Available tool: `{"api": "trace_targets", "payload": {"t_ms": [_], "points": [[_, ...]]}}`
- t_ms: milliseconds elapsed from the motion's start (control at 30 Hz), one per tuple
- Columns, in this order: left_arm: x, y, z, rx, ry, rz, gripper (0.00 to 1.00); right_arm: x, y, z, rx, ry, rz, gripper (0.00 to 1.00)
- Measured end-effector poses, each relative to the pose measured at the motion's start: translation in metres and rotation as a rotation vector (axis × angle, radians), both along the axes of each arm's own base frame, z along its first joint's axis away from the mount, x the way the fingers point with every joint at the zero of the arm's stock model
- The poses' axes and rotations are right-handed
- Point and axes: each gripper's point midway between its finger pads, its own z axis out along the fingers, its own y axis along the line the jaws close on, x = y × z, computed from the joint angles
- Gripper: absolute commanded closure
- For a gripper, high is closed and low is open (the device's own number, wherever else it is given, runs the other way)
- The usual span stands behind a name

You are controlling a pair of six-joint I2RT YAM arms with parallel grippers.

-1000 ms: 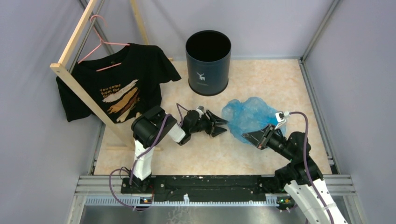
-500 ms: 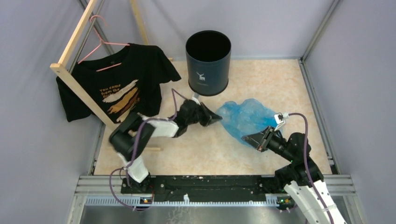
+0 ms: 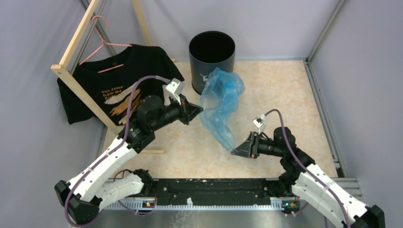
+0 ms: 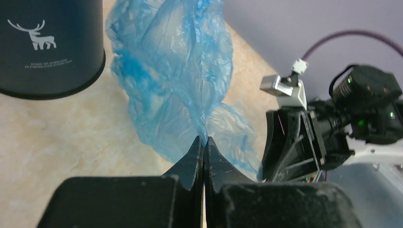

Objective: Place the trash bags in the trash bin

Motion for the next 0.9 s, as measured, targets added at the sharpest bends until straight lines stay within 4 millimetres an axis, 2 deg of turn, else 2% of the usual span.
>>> {"api": "trace_targets", "payload": {"t_ms": [133,233,400,500,600,767,900], "points": [[-0.018,0.015,-0.007,0.084,-0.038,-0.034,1.00,0.007,0.005,-0.010,-0.056,-0.002,-0.007,0.35],[-0.025,0.020,-0.013,0.116,-0.043,-0.047,1.00,0.021,-0.001,-0.007,-0.114,-0.052,-0.062,0.26],[-0.036,0.016,-0.029,0.151,-0.009,-0.121,1.00,0.040,-0.003,0.021,-0.128,-0.180,-0.117,0.25],[-0.040,0.011,-0.033,0.154,-0.003,-0.165,1.00,0.055,0.004,0.034,-0.103,-0.210,-0.142,0.27],[-0.045,0.007,-0.033,0.145,0.000,-0.204,1.00,0.071,0.020,0.034,-0.074,-0.188,-0.147,0.28],[-0.050,0.001,-0.034,0.137,0.011,-0.254,1.00,0.087,0.044,0.021,-0.060,-0.130,-0.132,0.26],[-0.054,-0.002,-0.034,0.124,0.025,-0.279,1.00,0.092,0.063,0.031,0.018,-0.142,-0.109,0.25]]}}
